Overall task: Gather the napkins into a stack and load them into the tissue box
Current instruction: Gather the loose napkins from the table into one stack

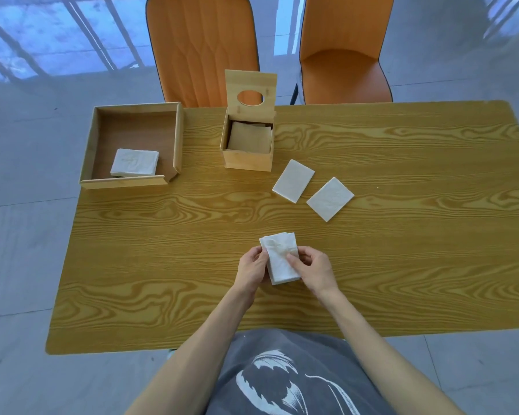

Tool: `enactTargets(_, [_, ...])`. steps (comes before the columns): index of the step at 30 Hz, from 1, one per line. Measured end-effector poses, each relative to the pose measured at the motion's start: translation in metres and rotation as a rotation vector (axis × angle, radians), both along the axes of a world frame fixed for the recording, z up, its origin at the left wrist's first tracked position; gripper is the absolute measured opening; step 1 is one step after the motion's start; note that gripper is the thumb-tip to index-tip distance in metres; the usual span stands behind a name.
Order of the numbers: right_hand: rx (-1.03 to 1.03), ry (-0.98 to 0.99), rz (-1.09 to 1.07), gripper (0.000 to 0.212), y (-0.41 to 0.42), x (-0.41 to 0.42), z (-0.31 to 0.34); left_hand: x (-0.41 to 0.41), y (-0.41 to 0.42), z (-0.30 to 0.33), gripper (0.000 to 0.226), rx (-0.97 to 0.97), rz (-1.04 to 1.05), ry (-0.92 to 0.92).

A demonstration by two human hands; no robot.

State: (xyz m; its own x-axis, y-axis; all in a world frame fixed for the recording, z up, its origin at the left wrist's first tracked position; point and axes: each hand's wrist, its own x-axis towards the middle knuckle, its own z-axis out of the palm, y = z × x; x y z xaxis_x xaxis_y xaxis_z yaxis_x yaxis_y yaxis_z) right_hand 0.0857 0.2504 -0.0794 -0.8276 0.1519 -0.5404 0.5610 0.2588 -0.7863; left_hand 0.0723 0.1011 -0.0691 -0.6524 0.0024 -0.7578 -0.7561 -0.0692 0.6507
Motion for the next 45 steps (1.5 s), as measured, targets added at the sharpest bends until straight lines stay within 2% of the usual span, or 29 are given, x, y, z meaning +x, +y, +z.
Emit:
enactTargets(5, [0.347,0.064,0.117,0.028,-0.006,0.000,0.006,-0.002,-0.001,0.003,0.036,0.045,0.022,0.012])
enactTargets(10, [0.586,0.178,0.104,0.052,0.002,-0.011,0.001,0.000,0.001,0.000,0.026,0.059,0.014,0.040])
enactTargets(12, [0.739,0.248,0.160,0.054,0.009,-0.027,0.004,-0.001,0.000,0.001,0.021,0.067,0.032,0.034])
enactTargets(14, [0.830,0.223,0.251,0.058,0.015,-0.043,0.007,-0.002,0.000,0.003,0.016,0.068,0.043,0.030])
enactTargets(17, [0.852,0.133,0.346,0.062,0.019,-0.058,0.007,-0.004,-0.001,0.002,0.013,0.067,0.065,0.030])
enactTargets(20, [0.864,0.150,0.342,0.059,0.021,-0.057,0.007,-0.006,-0.004,0.003,0.012,0.057,0.086,0.043])
enactTargets(24, [0.860,0.229,0.253,0.048,0.022,-0.044,0.005,-0.009,-0.006,0.003,0.021,0.041,0.099,0.050])
enactTargets(27, [0.809,0.235,0.171,0.048,0.026,-0.031,0.004,-0.011,-0.002,0.005,0.021,0.029,0.087,0.051])
enactTargets(32, [0.774,0.065,0.013,0.063,0.036,-0.021,0.002,-0.016,0.006,0.008,0.017,0.037,0.063,0.065])
enactTargets(36, [0.789,-0.043,-0.039,0.057,0.044,-0.021,0.003,-0.016,0.009,0.008,0.015,0.025,0.046,0.069])
enactTargets(43, [0.654,-0.129,-0.194,0.058,0.050,-0.031,0.009,-0.015,0.006,0.006,0.018,0.025,0.050,0.066])
enactTargets(45, [0.634,-0.113,-0.212,0.067,0.048,-0.034,0.009,-0.015,0.006,0.006,0.018,0.029,0.054,0.068])
